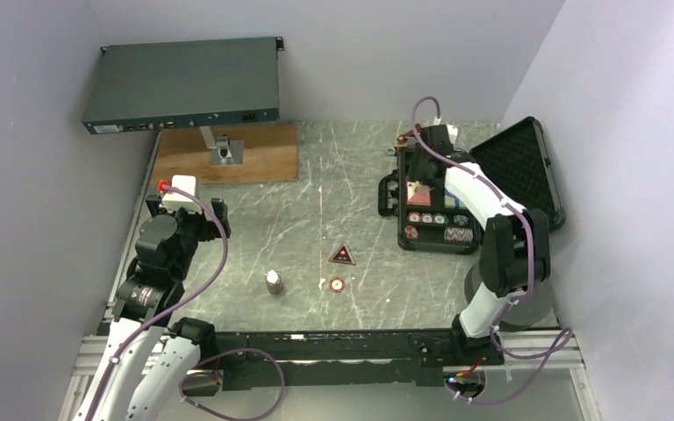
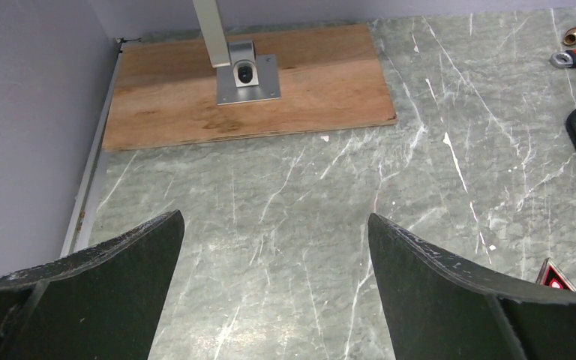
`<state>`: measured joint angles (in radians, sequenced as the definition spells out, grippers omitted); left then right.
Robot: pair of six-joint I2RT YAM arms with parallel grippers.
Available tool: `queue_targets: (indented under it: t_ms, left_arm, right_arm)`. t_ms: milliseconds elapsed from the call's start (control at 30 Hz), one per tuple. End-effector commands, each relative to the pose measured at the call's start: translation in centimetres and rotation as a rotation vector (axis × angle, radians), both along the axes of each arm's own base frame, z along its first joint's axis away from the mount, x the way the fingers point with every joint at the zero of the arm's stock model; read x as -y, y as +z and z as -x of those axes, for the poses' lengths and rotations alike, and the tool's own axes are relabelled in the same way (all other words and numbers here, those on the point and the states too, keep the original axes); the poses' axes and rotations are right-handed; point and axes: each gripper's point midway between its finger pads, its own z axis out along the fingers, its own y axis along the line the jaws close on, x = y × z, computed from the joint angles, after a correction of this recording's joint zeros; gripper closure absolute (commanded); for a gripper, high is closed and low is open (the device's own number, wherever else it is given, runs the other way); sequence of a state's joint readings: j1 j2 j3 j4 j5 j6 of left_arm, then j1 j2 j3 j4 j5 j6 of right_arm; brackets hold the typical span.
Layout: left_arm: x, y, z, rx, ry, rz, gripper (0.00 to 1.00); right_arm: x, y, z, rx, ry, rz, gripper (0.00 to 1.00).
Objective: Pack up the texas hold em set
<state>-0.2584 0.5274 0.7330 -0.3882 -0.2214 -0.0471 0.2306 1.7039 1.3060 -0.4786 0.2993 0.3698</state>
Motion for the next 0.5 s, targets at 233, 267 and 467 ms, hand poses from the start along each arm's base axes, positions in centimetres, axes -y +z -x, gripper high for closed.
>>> queue_targets:
  t_ms: [233, 267, 467]
  left_arm:
    - [0.1, 0.3, -0.2, 0.012, -0.001, 0.014, 0.01]
    - [0.2, 0.4, -0.2, 0.012, -0.002, 0.014, 0.01]
    - [0.2, 0.2, -0.3, 0.008, -0.005, 0.013, 0.01]
  right_arm:
    - [7.7, 1.0, 0.6, 0.023, -0.222, 0.011, 0.53]
    - [8.1, 1.0, 0.7, 0.023, -0.237, 0.010, 0.53]
    - [9.7, 0.0, 1.2, 0.000, -0.282, 0.021, 0.52]
